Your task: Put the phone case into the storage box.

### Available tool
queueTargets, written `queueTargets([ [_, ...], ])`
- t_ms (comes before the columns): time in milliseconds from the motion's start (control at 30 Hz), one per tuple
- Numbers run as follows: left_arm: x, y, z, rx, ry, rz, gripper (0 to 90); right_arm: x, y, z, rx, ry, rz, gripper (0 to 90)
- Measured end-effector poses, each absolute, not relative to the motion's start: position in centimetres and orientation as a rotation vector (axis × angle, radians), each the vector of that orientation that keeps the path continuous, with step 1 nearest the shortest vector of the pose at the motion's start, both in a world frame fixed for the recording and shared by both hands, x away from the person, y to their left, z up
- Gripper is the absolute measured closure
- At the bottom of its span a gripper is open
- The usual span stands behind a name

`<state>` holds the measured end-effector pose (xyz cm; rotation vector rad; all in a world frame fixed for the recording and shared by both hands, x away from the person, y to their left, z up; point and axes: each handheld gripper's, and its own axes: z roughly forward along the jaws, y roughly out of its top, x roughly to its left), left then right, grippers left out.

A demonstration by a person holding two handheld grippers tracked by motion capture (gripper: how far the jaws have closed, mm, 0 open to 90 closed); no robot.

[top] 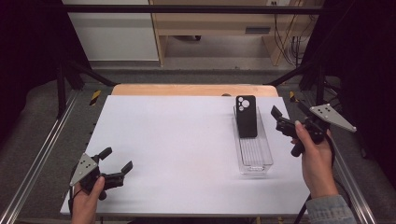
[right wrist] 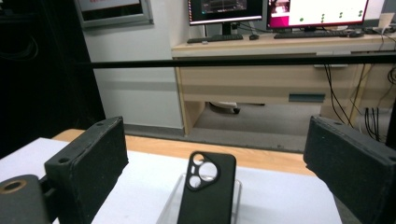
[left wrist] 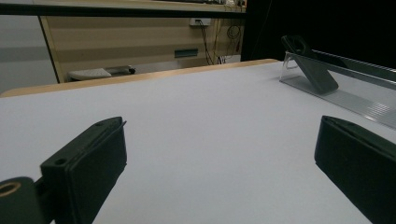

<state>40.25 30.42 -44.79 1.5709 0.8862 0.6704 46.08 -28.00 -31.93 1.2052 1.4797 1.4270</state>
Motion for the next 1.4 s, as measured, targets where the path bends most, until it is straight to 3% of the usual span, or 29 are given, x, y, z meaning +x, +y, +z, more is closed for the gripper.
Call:
queueTargets([
  [1400, 38.7, 31.5, -44.5, 1.567, 0.867, 0.677, 2.6, 41.4, -29.6, -38.2, 1.154, 1.559, 1.373, 9.1],
])
